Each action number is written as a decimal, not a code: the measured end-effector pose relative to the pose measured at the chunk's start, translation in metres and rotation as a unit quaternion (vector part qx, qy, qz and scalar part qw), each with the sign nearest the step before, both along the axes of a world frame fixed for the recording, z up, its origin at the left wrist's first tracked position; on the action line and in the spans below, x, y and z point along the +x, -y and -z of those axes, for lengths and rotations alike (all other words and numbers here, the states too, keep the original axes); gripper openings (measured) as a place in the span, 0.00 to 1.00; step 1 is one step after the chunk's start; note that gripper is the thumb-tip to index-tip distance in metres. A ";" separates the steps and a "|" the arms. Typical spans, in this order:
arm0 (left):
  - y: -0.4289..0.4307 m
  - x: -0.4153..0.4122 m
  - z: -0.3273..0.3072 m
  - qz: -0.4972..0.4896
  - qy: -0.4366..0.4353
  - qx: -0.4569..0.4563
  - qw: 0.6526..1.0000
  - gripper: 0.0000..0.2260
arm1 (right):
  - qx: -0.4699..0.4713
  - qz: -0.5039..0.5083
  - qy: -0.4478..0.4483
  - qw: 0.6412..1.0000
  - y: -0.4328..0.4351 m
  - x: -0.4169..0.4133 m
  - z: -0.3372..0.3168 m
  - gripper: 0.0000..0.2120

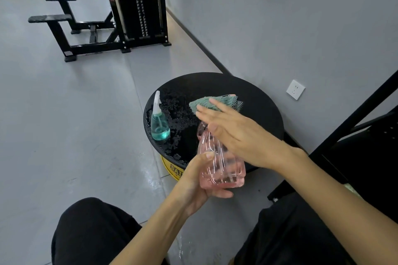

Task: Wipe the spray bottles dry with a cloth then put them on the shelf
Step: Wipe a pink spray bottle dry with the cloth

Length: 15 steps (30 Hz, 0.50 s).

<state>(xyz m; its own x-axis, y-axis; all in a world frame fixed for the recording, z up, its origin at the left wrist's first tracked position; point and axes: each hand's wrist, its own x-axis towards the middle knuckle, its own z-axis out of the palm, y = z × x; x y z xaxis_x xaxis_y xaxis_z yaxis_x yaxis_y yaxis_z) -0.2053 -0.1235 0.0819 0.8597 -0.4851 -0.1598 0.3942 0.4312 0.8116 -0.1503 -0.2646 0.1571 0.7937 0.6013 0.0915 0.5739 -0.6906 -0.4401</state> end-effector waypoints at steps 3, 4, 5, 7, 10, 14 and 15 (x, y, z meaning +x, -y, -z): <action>0.000 0.000 0.002 -0.011 -0.005 -0.017 1.000 0.27 | 0.018 0.017 0.011 1.000 0.002 0.004 0.003 0.26; 0.000 0.000 0.001 -0.011 -0.005 -0.018 1.000 0.25 | 0.025 0.035 0.007 0.999 0.003 0.006 0.002 0.27; 0.001 -0.001 0.001 -0.010 -0.003 -0.018 1.000 0.21 | 0.033 0.054 0.002 0.998 0.004 0.009 0.002 0.27; 0.003 -0.002 0.000 -0.009 -0.005 -0.022 1.000 0.20 | 0.049 0.086 0.002 0.995 0.006 0.011 0.002 0.26; 0.005 -0.002 0.000 -0.010 0.002 -0.022 1.000 0.27 | 0.059 0.114 0.025 0.991 0.001 0.009 0.006 0.25; 0.003 0.000 0.000 -0.007 -0.001 -0.009 1.000 0.29 | 0.057 0.082 0.017 0.995 -0.007 0.000 0.006 0.26; 0.002 0.000 0.001 -0.006 0.000 -0.007 1.000 0.28 | 0.053 0.066 0.008 0.996 -0.007 -0.001 0.005 0.26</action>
